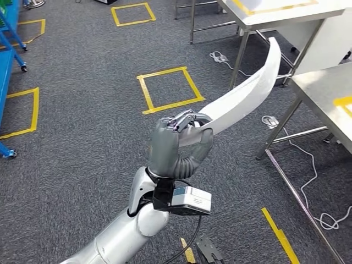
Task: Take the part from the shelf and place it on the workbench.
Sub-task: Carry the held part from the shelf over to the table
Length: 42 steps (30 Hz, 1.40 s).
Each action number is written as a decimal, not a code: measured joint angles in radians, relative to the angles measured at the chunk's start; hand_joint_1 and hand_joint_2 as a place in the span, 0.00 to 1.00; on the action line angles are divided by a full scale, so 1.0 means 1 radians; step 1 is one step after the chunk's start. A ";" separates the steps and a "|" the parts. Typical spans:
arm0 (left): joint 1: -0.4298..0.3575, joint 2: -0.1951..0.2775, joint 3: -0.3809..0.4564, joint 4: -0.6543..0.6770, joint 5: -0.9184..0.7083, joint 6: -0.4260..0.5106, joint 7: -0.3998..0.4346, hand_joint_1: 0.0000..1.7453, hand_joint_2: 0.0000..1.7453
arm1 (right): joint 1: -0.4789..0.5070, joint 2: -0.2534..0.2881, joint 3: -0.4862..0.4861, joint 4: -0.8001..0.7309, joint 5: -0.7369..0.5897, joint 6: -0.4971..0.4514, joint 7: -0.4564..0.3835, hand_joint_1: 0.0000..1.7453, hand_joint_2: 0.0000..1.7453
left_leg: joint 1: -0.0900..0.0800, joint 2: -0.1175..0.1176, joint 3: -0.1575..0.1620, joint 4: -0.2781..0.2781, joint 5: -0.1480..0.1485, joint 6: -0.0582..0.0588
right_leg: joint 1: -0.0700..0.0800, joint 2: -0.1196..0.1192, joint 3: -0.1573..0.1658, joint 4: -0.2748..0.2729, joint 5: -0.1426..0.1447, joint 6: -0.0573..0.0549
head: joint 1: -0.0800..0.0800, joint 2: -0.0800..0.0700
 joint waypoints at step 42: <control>-0.001 0.002 0.000 0.002 0.000 0.000 0.000 1.00 1.00 | -0.003 0.000 0.003 -0.003 0.000 0.000 0.000 0.00 0.00 | -0.001 -0.055 -0.093 0.257 -0.153 -0.040 | 0.002 0.032 0.095 -0.174 0.058 -0.066 | -0.010 0.000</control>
